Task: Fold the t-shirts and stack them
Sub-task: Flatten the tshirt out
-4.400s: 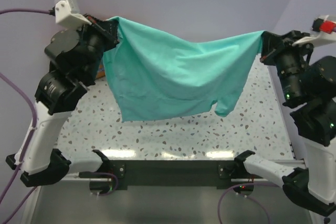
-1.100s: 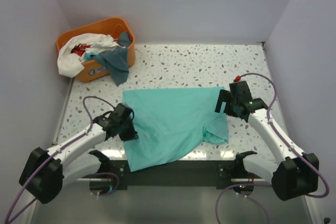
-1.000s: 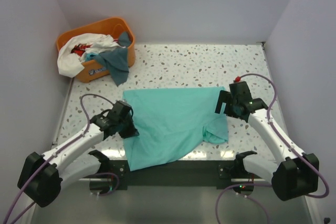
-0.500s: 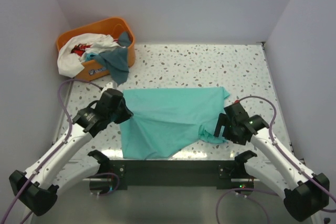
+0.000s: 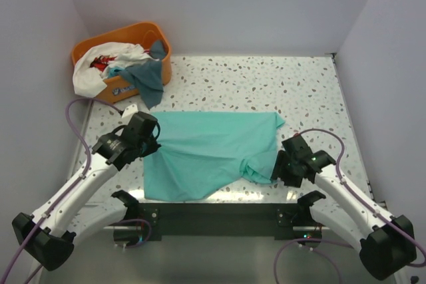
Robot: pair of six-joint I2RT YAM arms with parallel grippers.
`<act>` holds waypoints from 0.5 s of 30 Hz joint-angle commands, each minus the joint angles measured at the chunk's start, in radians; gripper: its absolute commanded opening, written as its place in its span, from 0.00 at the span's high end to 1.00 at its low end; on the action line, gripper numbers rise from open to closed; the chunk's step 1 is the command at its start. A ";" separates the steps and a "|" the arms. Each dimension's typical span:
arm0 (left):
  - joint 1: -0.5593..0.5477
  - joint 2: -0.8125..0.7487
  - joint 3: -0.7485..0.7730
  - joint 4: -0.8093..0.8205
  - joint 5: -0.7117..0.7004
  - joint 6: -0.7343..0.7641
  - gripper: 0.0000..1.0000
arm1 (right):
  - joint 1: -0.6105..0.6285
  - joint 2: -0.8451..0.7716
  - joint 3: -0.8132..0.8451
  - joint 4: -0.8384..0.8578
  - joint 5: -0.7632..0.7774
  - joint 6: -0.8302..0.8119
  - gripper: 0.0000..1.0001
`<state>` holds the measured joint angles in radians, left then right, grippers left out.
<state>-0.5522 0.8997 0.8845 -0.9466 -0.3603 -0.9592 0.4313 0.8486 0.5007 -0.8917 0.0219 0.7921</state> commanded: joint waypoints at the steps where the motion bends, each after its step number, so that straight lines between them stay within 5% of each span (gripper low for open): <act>1: -0.003 0.013 0.027 -0.040 -0.063 0.000 1.00 | 0.001 -0.011 0.006 0.069 0.007 -0.002 0.44; 10: -0.003 0.013 0.018 -0.037 -0.068 -0.009 1.00 | 0.001 0.102 -0.074 0.229 -0.091 -0.045 0.48; 15: -0.002 0.011 0.013 -0.015 -0.055 -0.010 1.00 | 0.001 0.159 -0.140 0.441 -0.197 -0.011 0.67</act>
<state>-0.5522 0.9154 0.8848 -0.9642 -0.3939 -0.9592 0.4313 0.9760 0.4236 -0.6415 -0.0975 0.7670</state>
